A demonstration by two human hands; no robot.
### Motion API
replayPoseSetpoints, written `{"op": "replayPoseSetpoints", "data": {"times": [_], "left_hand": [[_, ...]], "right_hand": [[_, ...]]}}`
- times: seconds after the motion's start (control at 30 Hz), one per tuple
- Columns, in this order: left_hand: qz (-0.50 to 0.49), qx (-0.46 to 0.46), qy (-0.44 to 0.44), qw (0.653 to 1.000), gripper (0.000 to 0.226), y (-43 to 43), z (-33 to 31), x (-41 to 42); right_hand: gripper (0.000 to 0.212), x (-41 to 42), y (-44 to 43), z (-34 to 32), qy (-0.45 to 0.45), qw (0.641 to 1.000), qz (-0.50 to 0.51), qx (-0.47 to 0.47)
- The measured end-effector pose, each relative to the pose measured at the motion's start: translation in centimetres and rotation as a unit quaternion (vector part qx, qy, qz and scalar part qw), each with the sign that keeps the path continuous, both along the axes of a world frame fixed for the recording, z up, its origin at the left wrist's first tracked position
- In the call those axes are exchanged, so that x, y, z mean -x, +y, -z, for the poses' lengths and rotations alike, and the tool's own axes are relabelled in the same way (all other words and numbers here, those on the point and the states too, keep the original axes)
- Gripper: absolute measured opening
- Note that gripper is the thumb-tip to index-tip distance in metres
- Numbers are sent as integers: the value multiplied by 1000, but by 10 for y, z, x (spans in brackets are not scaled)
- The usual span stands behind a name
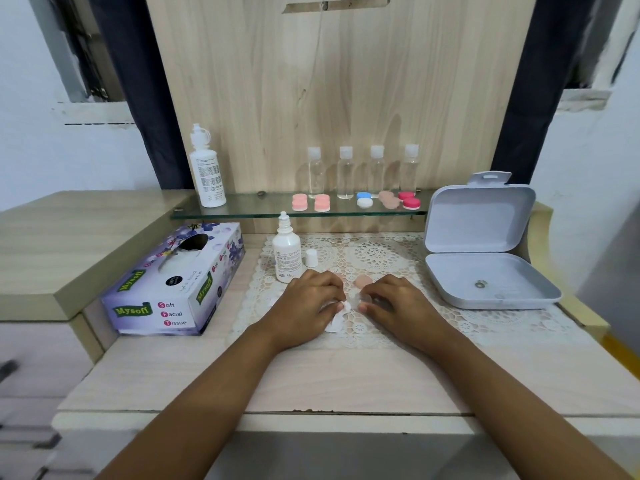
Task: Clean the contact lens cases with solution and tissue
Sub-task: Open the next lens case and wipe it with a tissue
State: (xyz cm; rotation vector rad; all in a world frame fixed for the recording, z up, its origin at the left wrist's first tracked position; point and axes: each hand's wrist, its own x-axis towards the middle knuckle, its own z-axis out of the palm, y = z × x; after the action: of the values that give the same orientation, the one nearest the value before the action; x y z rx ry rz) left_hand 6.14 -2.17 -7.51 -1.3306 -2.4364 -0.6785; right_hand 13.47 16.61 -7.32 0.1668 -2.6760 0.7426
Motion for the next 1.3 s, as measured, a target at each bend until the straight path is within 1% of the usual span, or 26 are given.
{"op": "replayPoseSetpoints", "data": {"times": [0.07,0.13,0.2,0.27,0.3,0.37,0.43,0.57,0.67,0.73,0.8,0.83,0.87,0.93,0.97,1.03,1.13,1.3], "left_hand": [[-9,5,20,1000,24,-3,-1,-1],[-24,33,107,993,30,-5,-3,-2],[-42,77,194,977,31,-4,-6,-5],[-50,95,250,962,30,-2,-7,-5],[-48,94,261,960,29,-1,-8,-6],[-47,90,253,962,29,1,-8,-8],[-39,78,218,972,28,2,-8,-9],[-35,55,71,995,21,5,-7,-9],[-61,20,-22,998,21,6,-2,-9],[-79,8,-53,995,21,7,-3,-12],[-96,19,-43,994,22,6,-3,-12],[-105,23,-23,994,22,5,-4,-13],[-114,32,15,993,23,3,-5,-15],[-127,49,125,983,27,2,-6,-17],[-129,52,163,977,29,2,-6,-17],[-129,62,207,968,29,3,-6,-19],[-109,79,232,963,31,6,-7,-20],[-89,60,187,976,33,8,-7,-19]], "right_hand": [[21,0,0,0,0,1000,-1,-2],[20,0,0,0,1,1000,-1,-1],[20,0,0,0,0,1000,-1,-1],[20,1,1,0,0,1000,-2,-3],[20,1,1,1,-1,1000,-3,-4],[19,1,1,0,-3,1000,-3,-6],[19,1,1,0,-5,1000,-3,-8],[19,2,1,0,-4,1000,-4,-8],[19,2,1,1,-6,1000,-5,-10],[26,2,1,0,-10,1000,-4,-11],[34,2,1,-1,-15,1000,0,-18],[36,3,1,-1,-18,1000,1,-21],[37,3,1,-1,-20,1000,2,-23],[37,3,0,0,-21,1000,2,-23],[36,3,0,-1,-22,1000,2,-22],[37,2,1,-1,-24,999,3,-23],[36,1,0,-2,-25,999,1,-24],[37,0,0,-1,-26,999,10,-23]]}}
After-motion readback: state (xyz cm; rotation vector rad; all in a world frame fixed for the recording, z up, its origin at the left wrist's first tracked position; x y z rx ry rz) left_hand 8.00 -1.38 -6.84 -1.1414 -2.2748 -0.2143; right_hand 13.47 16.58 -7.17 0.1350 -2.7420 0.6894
